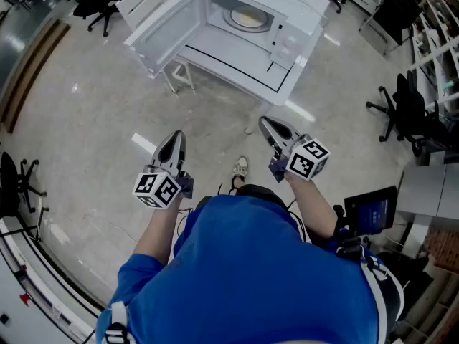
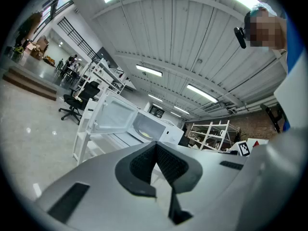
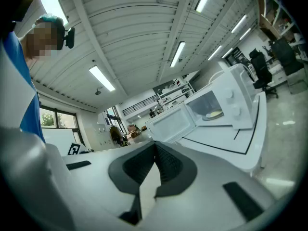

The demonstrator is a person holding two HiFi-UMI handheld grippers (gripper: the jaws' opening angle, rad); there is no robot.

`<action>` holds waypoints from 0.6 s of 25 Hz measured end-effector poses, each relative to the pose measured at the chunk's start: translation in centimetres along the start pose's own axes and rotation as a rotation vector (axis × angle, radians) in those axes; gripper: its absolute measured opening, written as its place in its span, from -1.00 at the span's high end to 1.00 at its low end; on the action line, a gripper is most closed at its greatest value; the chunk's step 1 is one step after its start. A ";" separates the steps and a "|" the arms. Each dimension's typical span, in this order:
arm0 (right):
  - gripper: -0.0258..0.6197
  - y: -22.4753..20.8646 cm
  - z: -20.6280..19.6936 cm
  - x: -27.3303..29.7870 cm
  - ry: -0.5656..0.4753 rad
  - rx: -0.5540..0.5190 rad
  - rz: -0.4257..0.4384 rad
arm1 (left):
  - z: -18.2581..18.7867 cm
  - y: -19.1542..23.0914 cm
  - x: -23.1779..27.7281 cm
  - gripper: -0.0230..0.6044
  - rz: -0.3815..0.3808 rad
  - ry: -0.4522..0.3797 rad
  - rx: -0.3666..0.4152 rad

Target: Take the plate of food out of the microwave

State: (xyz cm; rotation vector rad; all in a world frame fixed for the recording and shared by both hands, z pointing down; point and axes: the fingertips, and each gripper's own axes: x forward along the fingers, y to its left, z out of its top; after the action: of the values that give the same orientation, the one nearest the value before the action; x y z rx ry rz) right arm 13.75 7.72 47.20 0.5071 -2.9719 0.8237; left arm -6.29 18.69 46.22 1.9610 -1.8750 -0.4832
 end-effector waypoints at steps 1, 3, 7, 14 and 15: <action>0.91 -0.4 0.4 0.3 -0.002 -0.006 0.003 | 0.3 0.0 0.6 0.90 0.000 -0.003 0.003; 0.91 -1.3 1.4 1.0 -0.005 -0.012 0.008 | 0.8 0.0 2.1 0.90 -0.001 -0.009 0.008; 0.91 -4.6 3.5 2.8 0.007 -0.001 0.008 | 1.4 0.2 6.9 0.90 -0.001 -0.001 0.012; 0.91 -9.4 5.6 4.6 0.030 -0.001 0.014 | 1.7 -0.2 13.1 0.90 0.000 0.017 0.037; 0.91 -9.9 5.7 4.8 0.032 -0.003 0.018 | 1.6 -0.4 13.8 0.90 0.000 0.022 0.043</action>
State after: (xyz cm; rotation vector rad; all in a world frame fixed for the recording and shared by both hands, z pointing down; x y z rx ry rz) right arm 12.69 -4.62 47.70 0.4638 -2.9528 0.8201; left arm -6.12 4.83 44.84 1.9856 -1.8872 -0.4223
